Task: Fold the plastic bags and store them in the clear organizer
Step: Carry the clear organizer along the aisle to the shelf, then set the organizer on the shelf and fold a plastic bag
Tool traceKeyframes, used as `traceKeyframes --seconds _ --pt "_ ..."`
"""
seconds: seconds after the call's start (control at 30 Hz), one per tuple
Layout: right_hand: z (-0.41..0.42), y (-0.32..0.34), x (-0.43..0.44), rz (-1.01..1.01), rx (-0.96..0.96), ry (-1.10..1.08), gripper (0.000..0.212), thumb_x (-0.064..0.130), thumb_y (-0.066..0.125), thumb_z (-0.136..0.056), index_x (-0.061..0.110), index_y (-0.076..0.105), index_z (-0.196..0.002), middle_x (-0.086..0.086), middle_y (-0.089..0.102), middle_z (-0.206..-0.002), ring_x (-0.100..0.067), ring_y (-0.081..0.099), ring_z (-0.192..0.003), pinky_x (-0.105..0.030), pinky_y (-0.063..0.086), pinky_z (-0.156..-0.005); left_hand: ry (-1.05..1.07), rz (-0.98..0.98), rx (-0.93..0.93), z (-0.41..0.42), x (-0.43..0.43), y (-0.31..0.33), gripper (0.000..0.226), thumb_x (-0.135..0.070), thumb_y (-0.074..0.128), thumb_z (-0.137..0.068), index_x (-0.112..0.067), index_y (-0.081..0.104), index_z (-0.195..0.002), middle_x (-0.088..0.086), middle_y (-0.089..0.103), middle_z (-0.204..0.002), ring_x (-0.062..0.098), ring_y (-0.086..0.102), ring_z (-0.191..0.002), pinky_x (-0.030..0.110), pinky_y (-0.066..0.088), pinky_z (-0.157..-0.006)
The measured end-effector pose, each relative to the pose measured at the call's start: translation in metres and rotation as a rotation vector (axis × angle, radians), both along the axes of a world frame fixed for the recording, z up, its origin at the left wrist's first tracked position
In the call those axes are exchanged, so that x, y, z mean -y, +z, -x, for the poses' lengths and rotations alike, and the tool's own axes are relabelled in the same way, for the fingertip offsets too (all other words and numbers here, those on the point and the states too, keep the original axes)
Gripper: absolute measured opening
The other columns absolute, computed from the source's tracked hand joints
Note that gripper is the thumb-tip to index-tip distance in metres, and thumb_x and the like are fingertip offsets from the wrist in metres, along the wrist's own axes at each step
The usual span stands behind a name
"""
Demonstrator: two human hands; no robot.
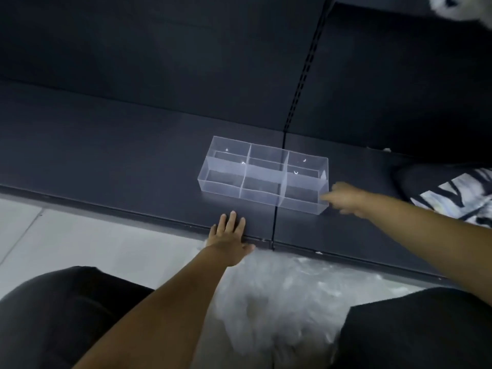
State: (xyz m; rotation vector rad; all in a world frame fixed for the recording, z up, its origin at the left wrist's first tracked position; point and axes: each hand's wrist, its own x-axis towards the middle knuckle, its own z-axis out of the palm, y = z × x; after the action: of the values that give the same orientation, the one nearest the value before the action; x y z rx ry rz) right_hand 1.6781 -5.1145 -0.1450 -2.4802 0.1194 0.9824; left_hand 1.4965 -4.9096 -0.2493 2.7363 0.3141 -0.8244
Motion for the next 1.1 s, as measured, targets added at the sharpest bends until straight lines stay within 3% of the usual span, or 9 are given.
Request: traceKeyframes --seconds 0.07,0.13,0.27,0.47,0.8,0.87,0.93,1.0,1.1 --pt "0.013 -0.001 -0.009 0.272 0.434 0.397 0.061 0.029 0.059 -0.088 0.009 0.035 -0.140 -0.014 0.038 -0.138 -0.033 0.043 -0.121 -0.036 0.038 -0.094 -0.034 -0.067 0.045 0.009 0.003 -0.005 0.077 -0.059 0.030 -0.096 -0.022 -0.008 -0.152 0.007 -0.019 -0.159 0.030 -0.014 -0.146 0.044 0.002 -0.118" --pt "0.038 -0.013 -0.027 0.237 0.697 0.725 0.071 0.037 0.057 -0.089 0.017 0.024 -0.149 -0.013 0.021 -0.153 -0.033 0.026 -0.137 -0.041 0.024 -0.110 -0.033 -0.098 0.069 0.012 0.004 -0.008 0.078 -0.061 0.028 -0.096 -0.022 -0.010 -0.152 0.008 -0.020 -0.159 0.030 -0.015 -0.146 0.043 0.000 -0.118" --pt "0.086 -0.063 -0.070 0.220 0.663 0.861 0.080 0.061 0.037 -0.093 0.030 -0.006 -0.152 -0.002 -0.014 -0.161 -0.031 -0.012 -0.147 -0.052 -0.012 -0.114 -0.011 -0.073 0.075 0.012 0.006 -0.012 0.079 -0.065 0.024 -0.094 -0.023 -0.011 -0.152 0.007 -0.021 -0.158 0.028 -0.018 -0.146 0.042 -0.003 -0.118" --pt "0.059 -0.109 -0.104 0.283 0.729 0.794 0.078 0.067 0.020 -0.093 0.030 -0.019 -0.149 0.001 -0.021 -0.159 -0.029 -0.022 -0.145 -0.055 -0.020 -0.111 0.002 -0.011 0.114 0.013 0.000 -0.021 0.078 -0.067 0.020 -0.093 -0.026 -0.010 -0.152 0.003 -0.022 -0.158 0.025 -0.020 -0.145 0.042 -0.007 -0.117" --pt "-0.036 -0.083 -0.123 0.272 0.565 0.755 0.078 0.065 0.027 -0.094 0.031 -0.014 -0.151 0.001 -0.020 -0.159 -0.026 -0.017 -0.146 -0.053 -0.011 -0.116 -0.011 0.005 0.141 0.016 -0.003 -0.030 0.081 -0.070 0.019 -0.091 -0.026 -0.013 -0.151 0.004 -0.024 -0.158 0.025 -0.023 -0.144 0.041 -0.010 -0.116" --pt "-0.017 -0.080 -0.117 0.160 0.617 0.656 0.075 0.062 0.030 -0.095 0.027 -0.002 -0.153 -0.002 -0.013 -0.161 -0.025 -0.011 -0.147 -0.050 -0.008 -0.118 -0.009 0.013 0.139 0.016 -0.003 -0.028 0.083 -0.071 0.020 -0.090 -0.026 -0.012 -0.151 0.004 -0.024 -0.158 0.025 -0.022 -0.144 0.041 -0.011 -0.116" --pt "0.023 -0.082 -0.100 -0.079 0.734 0.497 0.063 0.050 0.040 -0.097 0.017 0.028 -0.149 -0.010 0.017 -0.157 -0.028 0.015 -0.144 -0.047 0.011 -0.118 -0.010 0.032 0.130 0.016 -0.005 -0.026 0.085 -0.074 0.022 -0.088 -0.027 -0.011 -0.151 0.003 -0.024 -0.158 0.024 -0.023 -0.144 0.041 -0.011 -0.116" --pt "0.077 -0.089 -0.071 -0.330 0.835 0.342 0.036 0.038 0.049 -0.096 0.011 0.059 -0.118 -0.007 0.050 -0.125 -0.025 0.049 -0.114 -0.044 0.041 -0.098 -0.009 0.069 0.114 0.016 -0.006 -0.023 0.090 -0.077 0.027 -0.085 -0.029 -0.010 -0.152 0.002 -0.026 -0.157 0.024 -0.025 -0.143 0.041 -0.012 -0.115" --pt "0.155 -0.111 -0.022 -0.363 0.825 0.265 0.019 0.033 0.057 -0.092 0.015 0.061 -0.090 0.004 0.051 -0.095 -0.015 0.054 -0.084 -0.034 0.049 -0.072 -0.014 0.111 0.138 0.024 -0.001 -0.020 0.092 -0.073 0.045 -0.083 -0.033 0.001 -0.152 0.000 -0.023 -0.158 0.023 -0.023 -0.144 0.042 -0.010 -0.116"
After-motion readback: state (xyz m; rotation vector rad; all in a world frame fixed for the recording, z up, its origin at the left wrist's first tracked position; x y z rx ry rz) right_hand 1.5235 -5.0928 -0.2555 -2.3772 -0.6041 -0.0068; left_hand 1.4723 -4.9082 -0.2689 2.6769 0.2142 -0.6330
